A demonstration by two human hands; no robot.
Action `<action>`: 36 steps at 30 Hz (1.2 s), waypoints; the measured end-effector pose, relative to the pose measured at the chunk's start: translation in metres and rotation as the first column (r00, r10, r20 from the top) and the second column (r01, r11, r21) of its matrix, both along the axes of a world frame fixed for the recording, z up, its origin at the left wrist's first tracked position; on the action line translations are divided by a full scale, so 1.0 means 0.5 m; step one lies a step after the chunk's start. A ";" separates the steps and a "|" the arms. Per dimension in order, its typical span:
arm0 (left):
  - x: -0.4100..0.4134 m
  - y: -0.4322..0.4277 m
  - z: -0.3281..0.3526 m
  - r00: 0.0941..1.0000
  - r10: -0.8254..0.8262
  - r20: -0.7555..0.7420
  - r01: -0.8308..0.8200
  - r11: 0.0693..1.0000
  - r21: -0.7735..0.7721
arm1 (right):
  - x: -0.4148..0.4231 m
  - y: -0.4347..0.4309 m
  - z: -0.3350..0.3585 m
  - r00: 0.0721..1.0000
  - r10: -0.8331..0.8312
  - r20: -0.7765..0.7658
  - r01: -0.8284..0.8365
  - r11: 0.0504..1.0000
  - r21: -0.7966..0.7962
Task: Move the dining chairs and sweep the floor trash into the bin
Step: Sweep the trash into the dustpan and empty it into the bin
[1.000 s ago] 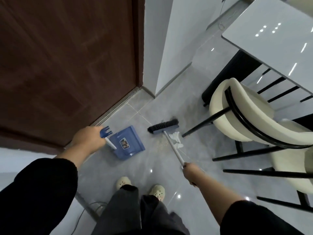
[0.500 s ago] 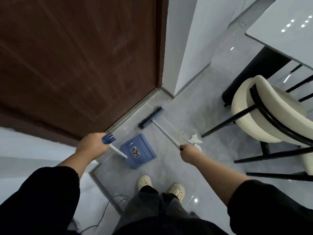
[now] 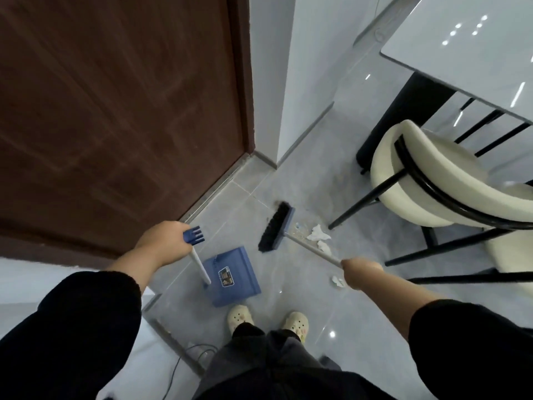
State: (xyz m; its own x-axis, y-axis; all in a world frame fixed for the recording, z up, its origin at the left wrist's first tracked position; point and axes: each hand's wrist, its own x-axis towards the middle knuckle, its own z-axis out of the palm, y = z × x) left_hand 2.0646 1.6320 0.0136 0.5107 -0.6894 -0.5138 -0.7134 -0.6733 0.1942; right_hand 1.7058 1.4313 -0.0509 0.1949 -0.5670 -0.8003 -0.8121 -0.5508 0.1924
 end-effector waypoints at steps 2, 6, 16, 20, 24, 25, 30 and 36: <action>-0.003 -0.035 0.002 1.000 -0.022 -0.004 0.022 1.000 0.005 | -0.054 0.001 0.007 0.998 -0.066 -0.006 0.066 0.998 0.016; -0.024 -0.124 0.009 0.998 -0.058 0.006 0.058 0.998 0.002 | -0.139 0.002 0.018 0.963 -0.270 0.025 0.267 0.961 0.072; -0.082 -0.340 0.032 0.994 -0.074 0.075 0.082 0.992 -0.100 | -0.125 -0.110 0.070 0.820 -0.470 0.326 0.486 0.873 0.036; -0.057 -0.438 0.028 0.992 -0.086 0.092 0.097 0.988 -0.122 | -0.032 -0.210 0.040 0.766 -0.514 0.385 0.550 0.835 0.019; 0.005 -0.569 0.016 0.992 -0.114 0.045 0.119 0.984 -0.133 | 0.115 -0.353 0.031 0.708 -0.576 0.409 0.619 0.785 0.032; 0.022 -0.599 0.011 0.990 -0.136 0.036 0.140 0.981 -0.133 | 0.153 -0.389 0.031 0.680 -0.604 0.416 0.650 0.759 0.038; 0.123 -0.733 -0.012 0.963 -0.265 -0.050 0.262 0.963 -0.066 | 0.313 -0.549 -0.037 0.477 -0.795 0.376 0.813 0.562 0.156; 0.228 -0.809 -0.039 0.941 -0.317 -0.121 0.314 0.948 -0.046 | 0.379 -0.531 -0.088 0.493 -0.850 0.186 0.846 0.518 0.127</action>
